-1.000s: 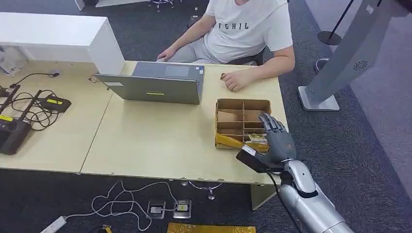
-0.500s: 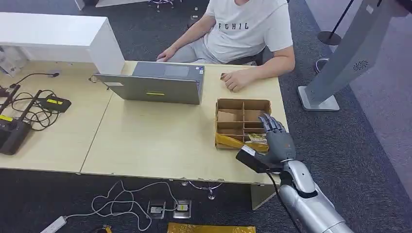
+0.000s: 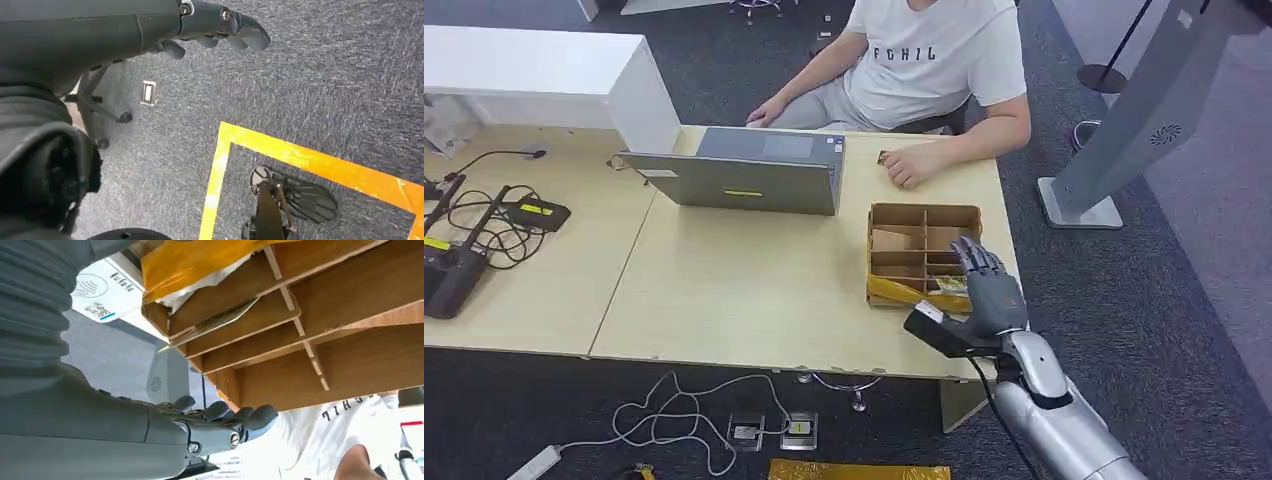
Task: Pass the card to the sensor for recognition and then transmit it.
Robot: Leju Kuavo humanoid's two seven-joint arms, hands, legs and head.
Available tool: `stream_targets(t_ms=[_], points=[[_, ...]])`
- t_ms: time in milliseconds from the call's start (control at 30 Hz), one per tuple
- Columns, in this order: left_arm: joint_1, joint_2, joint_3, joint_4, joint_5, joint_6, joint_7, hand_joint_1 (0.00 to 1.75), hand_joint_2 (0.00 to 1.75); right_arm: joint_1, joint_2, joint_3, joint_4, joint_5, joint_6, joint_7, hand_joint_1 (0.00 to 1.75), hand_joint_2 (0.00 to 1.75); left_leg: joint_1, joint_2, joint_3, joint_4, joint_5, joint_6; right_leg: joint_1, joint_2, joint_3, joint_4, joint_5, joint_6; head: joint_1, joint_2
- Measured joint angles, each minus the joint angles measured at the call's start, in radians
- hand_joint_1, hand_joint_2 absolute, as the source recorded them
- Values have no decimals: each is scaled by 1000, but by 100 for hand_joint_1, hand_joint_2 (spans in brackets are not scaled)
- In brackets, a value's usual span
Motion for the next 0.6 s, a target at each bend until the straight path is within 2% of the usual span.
stream_targets(t_ms=[600], points=[[-3, 0, 0, 0, -2, -8, 0, 0, 0, -7, 35, 2, 40, 50, -14, 10, 0, 175, 0, 0, 0, 0, 0, 0, 0, 0, 0, 0, 0, 0, 0, 0]])
